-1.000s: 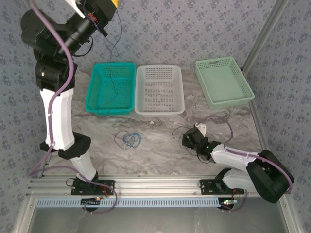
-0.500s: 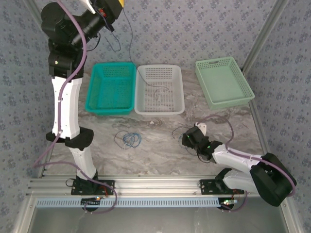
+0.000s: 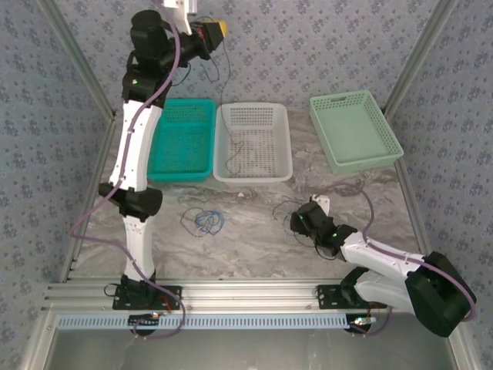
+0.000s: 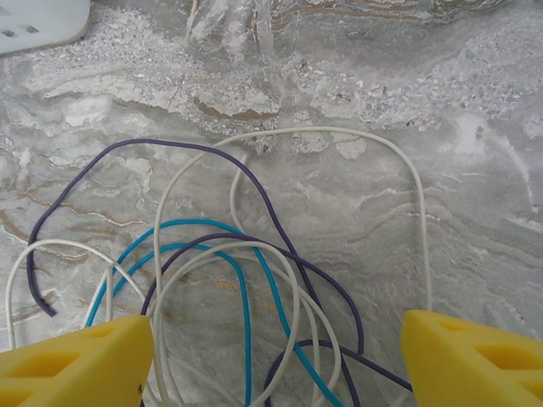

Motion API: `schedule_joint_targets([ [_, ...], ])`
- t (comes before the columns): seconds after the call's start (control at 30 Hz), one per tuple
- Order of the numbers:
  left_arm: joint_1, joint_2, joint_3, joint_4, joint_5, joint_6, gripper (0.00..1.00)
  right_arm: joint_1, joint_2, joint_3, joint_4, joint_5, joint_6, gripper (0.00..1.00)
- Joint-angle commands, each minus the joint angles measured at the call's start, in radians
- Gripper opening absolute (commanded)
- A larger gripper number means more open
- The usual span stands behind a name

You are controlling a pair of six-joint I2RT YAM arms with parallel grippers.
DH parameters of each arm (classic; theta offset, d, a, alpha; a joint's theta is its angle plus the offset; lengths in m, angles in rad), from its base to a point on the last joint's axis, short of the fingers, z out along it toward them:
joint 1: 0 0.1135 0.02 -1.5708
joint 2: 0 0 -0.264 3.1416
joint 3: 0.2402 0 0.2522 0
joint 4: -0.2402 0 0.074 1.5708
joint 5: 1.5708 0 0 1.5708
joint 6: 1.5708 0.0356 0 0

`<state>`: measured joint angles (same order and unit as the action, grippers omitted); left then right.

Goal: Untangle the cables

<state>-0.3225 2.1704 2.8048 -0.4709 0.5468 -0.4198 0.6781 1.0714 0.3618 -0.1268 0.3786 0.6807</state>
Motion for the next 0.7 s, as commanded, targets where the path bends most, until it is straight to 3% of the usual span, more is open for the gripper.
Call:
schedule_joint_targets([
  [0.0, -0.016, 0.055, 0.012, -0.135, 0.018, 0.033, 0.02, -0.002, -0.010, 0.029, -0.067, 0.011, -0.016, 0.79],
  [0.13, -0.071, 0.092, -0.002, -0.272, -0.037, 0.132, 0.02, -0.001, -0.011, 0.034, -0.070, 0.013, -0.022, 0.79],
  [0.23, -0.104, 0.089, -0.084, -0.273, -0.075, 0.155, 0.02, -0.002, -0.010, 0.035, -0.067, 0.014, -0.022, 0.79],
  [0.5, -0.109, -0.101, -0.675, 0.088, -0.116, 0.077, 0.03, -0.001, -0.025, 0.034, -0.084, 0.014, -0.030, 0.80],
  [0.67, -0.107, -0.157, -0.880, 0.183, -0.130, 0.055, 0.04, -0.003, -0.033, 0.032, -0.083, 0.014, -0.031, 0.80],
])
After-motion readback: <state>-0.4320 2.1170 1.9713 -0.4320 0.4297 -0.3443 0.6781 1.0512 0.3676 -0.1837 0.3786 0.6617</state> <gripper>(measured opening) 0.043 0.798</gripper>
